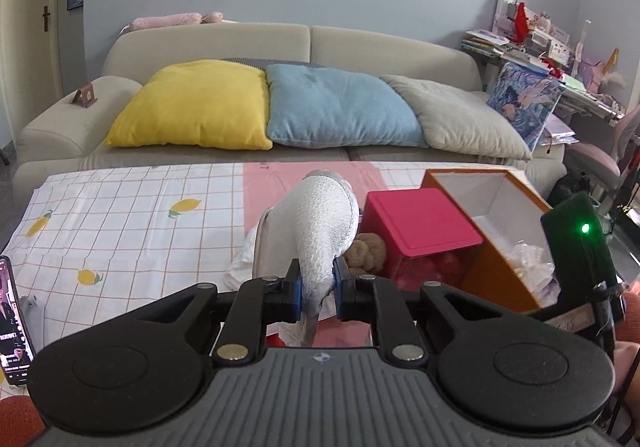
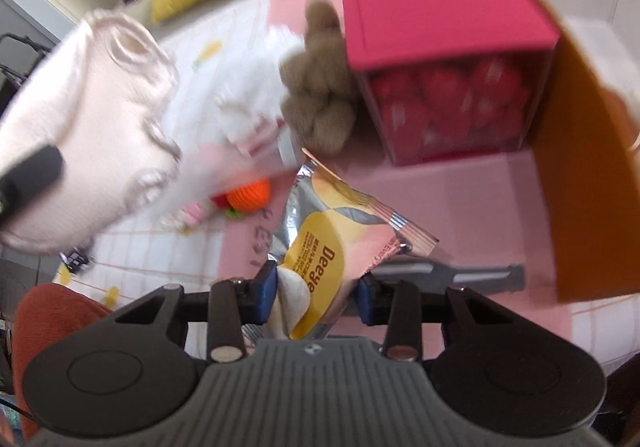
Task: Organize soft objects
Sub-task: 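Grasp the Deeyeo wipes pack with the right tool while the left holds the towel, then carry towel and wipes pack into the white box and open both tools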
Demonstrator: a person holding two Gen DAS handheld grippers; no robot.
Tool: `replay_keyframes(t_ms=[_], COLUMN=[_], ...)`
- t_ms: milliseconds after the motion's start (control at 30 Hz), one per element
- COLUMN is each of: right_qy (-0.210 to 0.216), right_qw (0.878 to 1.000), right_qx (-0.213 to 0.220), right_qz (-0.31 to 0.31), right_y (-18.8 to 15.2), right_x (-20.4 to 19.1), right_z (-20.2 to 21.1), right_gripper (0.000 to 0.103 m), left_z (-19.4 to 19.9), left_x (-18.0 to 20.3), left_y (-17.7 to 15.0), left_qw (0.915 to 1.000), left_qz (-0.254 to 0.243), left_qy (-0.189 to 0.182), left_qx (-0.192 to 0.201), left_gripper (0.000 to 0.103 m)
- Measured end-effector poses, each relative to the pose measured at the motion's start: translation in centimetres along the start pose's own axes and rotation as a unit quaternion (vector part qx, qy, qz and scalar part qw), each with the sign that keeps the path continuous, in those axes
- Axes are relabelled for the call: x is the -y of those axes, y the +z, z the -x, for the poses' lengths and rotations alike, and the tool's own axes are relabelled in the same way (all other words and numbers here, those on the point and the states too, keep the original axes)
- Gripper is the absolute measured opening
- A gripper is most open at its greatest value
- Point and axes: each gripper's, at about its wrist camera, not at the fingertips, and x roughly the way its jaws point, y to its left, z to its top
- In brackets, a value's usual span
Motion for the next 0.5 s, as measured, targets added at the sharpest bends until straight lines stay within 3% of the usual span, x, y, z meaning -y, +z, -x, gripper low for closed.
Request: replay_keyframes(t_ms=[300,500], right_qy=[0.016,-0.017], right_qw=[0.993,0.986], right_qx=[0.110,0.164], right_qz=[0.040,0.037], right_y=[0.2,0.6], right_x=[1.3,5.1], right_z=[7.3,11.3], right_gripper=[0.039,0.039], left_z=[2.3,1.3], left_x=[4.3,8.7], left_y=[2.1,4.4], left_qw=[0.9967,0.9877], left_qz=[-0.027,-0.071], left_qy=[-0.059,-0.122], left_qx=[0.049,0.067], left_gripper=[0.016,0.016])
